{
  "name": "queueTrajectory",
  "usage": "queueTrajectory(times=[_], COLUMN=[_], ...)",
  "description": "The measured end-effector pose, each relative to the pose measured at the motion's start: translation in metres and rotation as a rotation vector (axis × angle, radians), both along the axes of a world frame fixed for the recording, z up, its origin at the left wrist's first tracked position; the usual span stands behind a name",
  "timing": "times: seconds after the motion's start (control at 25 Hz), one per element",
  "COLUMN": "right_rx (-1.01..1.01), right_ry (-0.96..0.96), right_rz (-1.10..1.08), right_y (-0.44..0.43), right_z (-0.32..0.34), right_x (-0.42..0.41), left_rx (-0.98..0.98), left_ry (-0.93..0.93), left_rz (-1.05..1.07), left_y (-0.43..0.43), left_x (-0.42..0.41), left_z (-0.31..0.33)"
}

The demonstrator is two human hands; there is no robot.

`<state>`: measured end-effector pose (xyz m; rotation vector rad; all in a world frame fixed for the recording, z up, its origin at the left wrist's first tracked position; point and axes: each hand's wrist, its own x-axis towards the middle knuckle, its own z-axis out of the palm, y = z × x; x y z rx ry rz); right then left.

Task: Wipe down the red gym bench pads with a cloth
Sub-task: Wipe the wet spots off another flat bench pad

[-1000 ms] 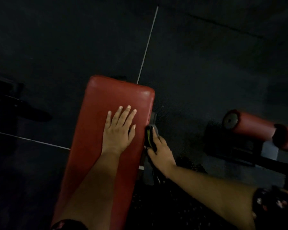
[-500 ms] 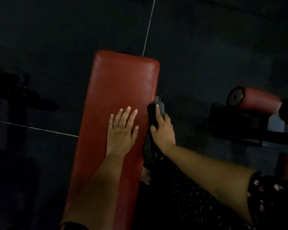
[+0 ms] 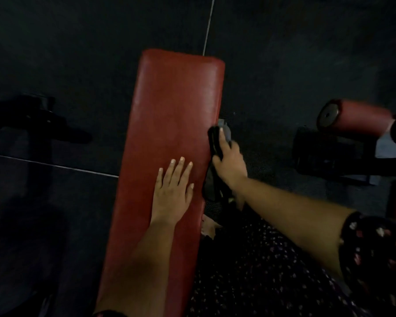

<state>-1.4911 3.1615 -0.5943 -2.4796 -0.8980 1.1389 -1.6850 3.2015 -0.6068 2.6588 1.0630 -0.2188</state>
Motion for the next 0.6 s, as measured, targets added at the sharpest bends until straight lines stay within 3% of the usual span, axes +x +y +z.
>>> queueTrajectory(times=[0.2,0.48,0.6], right_rx=[-0.035,0.058,0.046], right_ry=[0.098,0.003,0.026], right_rz=[-0.006,0.003,-0.022], right_y=[-0.082,-0.029,-0.035], right_z=[0.008,-0.016,-0.013], right_x=[-0.091,-0.015,-0.032], left_rx=[0.027,0.096,0.088], left_ry=[-0.069,-0.167,-0.180], left_rz=[0.083,0.072,0.089], left_y=[-0.003,-0.018,-0.018], left_x=[0.009,-0.004,-0.002], left_z=[0.000,-0.009,-0.009])
